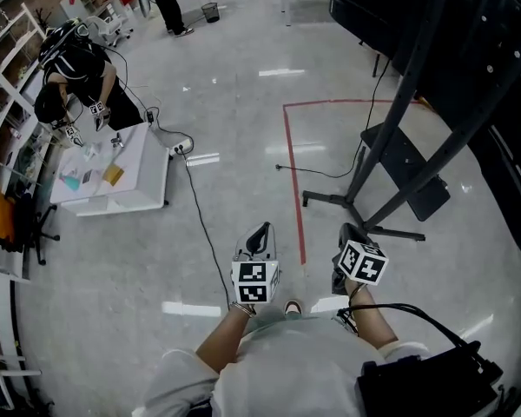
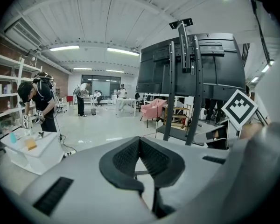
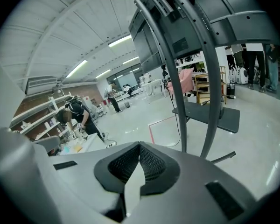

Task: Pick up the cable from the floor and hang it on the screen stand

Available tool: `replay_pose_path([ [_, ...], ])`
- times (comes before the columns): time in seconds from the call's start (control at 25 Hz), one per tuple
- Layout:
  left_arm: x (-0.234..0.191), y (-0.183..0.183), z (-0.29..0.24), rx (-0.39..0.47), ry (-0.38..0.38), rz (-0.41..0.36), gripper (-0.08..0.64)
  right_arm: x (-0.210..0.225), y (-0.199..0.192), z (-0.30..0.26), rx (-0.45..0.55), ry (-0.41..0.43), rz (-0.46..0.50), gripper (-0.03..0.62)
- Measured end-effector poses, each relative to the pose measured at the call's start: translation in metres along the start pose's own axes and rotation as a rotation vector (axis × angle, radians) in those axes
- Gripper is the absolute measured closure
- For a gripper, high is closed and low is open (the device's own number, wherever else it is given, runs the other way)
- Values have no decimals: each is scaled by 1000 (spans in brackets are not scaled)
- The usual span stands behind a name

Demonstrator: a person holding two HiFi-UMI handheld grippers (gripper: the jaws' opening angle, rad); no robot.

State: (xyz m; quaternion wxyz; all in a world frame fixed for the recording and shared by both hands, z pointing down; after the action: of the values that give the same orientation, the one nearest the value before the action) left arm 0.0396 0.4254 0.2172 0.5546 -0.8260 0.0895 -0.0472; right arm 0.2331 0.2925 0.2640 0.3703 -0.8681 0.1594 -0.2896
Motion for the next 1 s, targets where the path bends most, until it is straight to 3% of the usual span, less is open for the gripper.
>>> replay_pose_path([
  [0.48, -15, 24, -83, 2, -42, -30, 557, 37, 26, -39, 13, -79, -63, 575],
  [0.68, -49, 45, -141, 21, -51, -40, 557, 43, 51, -86, 33, -121, -78, 574],
  [1.0, -94, 88, -244, 50, -156, -79, 557, 12, 115, -185, 45, -120, -69, 574],
])
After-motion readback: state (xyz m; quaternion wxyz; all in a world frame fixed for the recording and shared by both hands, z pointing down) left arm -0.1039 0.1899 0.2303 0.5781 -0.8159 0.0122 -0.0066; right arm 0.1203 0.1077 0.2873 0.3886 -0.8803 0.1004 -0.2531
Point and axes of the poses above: the fingertips, and each gripper's own axes: z backward along the fingers, x to its right, y out of its top, the point moved 5 cm from there along z, backward along the fingers, and after that the axes turned 2 degrees about -z, right-handed, at the moved point
